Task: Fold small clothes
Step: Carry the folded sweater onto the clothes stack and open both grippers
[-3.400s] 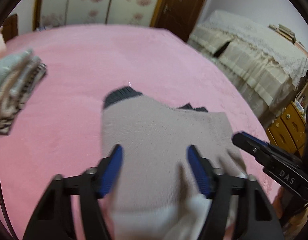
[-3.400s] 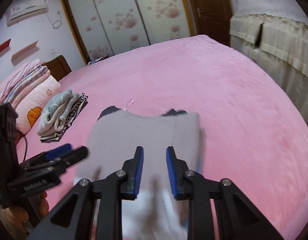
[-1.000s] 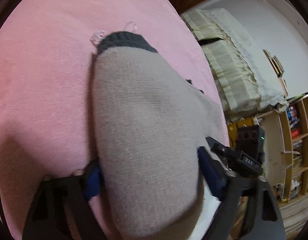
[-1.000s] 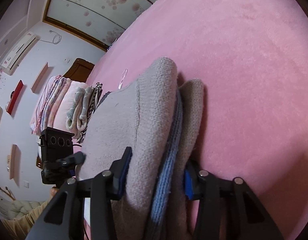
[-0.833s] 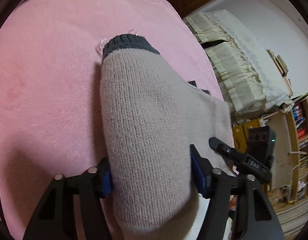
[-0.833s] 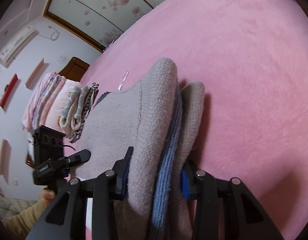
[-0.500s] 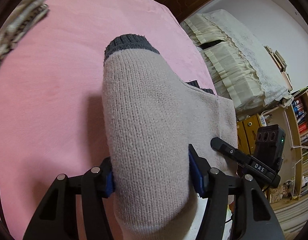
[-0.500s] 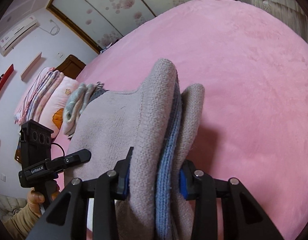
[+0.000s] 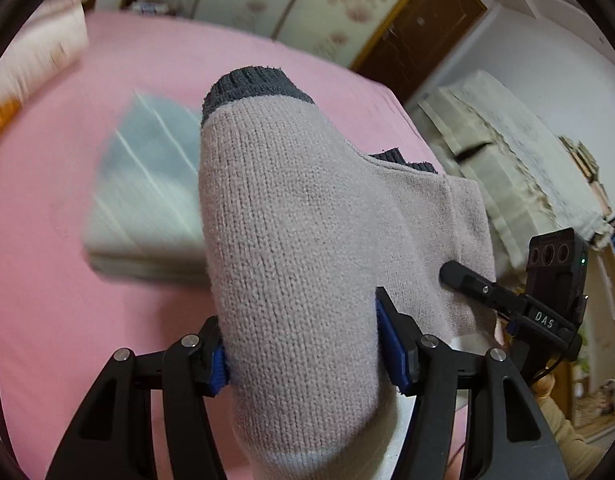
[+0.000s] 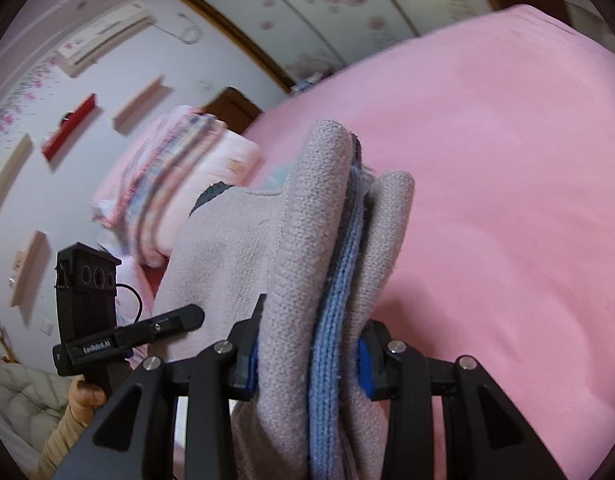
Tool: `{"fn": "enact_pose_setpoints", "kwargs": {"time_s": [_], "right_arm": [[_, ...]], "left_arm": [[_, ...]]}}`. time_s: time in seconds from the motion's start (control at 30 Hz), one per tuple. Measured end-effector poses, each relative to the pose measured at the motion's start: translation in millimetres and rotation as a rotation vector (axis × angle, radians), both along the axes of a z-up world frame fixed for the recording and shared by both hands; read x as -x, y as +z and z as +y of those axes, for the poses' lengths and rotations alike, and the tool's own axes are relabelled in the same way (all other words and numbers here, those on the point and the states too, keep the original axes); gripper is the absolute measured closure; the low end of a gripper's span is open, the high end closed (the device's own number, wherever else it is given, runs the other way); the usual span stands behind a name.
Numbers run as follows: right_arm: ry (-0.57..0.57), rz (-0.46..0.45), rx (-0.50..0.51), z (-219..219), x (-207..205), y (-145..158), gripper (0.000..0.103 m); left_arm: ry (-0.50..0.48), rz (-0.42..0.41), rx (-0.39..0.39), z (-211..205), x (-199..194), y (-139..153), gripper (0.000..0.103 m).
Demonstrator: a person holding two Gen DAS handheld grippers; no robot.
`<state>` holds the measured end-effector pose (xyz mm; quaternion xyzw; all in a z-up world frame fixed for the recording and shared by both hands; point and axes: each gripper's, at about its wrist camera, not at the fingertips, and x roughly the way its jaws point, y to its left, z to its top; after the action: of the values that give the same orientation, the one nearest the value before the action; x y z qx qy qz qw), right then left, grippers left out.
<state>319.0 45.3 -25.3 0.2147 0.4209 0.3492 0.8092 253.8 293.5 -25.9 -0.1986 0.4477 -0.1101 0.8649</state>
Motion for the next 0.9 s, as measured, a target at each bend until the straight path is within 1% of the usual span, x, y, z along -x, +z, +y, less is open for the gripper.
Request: {"fn": "enact_pose_setpoints", "kwargs": {"time_s": [0.07,0.13,0.2,0.27,0.33,0.37,0.43,0.47,0.53,0.57,0.6,0.67,0.77,0.83,0.87,0.9], "right_arm": [[0.002,-0.006,-0.047,39,-28,11,0.066],[-0.005,-0.012,-0.078,73,-55,17,0.066],[-0.026,-0.015,-0.104,106,-84,17,0.066],[-0.045,-0.004,-0.124,129,-106,9,0.066],[-0.07,0.028,-0.133,150,-132,-9,0.066],[-0.08,0.042,-0.136,157,-143,-19,0.066],[-0.098,0.056,-0.111,167,-162,-41,0.066],[-0.113,0.075,-0.094,170,-173,-58,0.066],[-0.137,0.099,-0.054,171,-186,-81,0.066],[-0.153,0.115,-0.036,167,-193,-97,0.067],[-0.169,0.127,-0.026,161,-198,-109,0.067],[-0.165,0.115,-0.021,153,-205,-122,0.067],[-0.149,0.071,-0.007,150,-206,-125,0.067],[-0.148,0.042,0.0,152,-204,-126,0.067],[-0.148,0.033,-0.001,153,-200,-126,0.066],[-0.15,0.024,0.001,155,-200,-127,0.066]], "left_arm": [[0.01,-0.037,-0.058,40,-26,21,0.043],[0.021,-0.058,-0.092,71,-49,31,0.043],[0.035,-0.064,-0.106,104,-79,33,0.042],[0.052,-0.074,-0.118,128,-105,26,0.041],[0.068,-0.064,-0.101,147,-131,7,0.041],[0.086,-0.051,-0.085,149,-149,-7,0.04],[0.106,-0.032,-0.045,165,-171,-42,0.04],[0.116,-0.014,-0.017,170,-185,-67,0.04],[0.125,0.03,0.011,166,-200,-107,0.039],[0.135,0.048,0.022,165,-207,-127,0.033],[0.148,0.021,0.054,166,-208,-139,0.029],[0.164,-0.045,0.11,167,-206,-151,0.022],[0.149,-0.072,0.089,167,-209,-157,0.017],[0.146,-0.078,0.095,169,-210,-160,0.015],[0.15,-0.081,0.1,171,-210,-162,0.012],[0.16,-0.083,0.1,174,-210,-166,0.007]]}}
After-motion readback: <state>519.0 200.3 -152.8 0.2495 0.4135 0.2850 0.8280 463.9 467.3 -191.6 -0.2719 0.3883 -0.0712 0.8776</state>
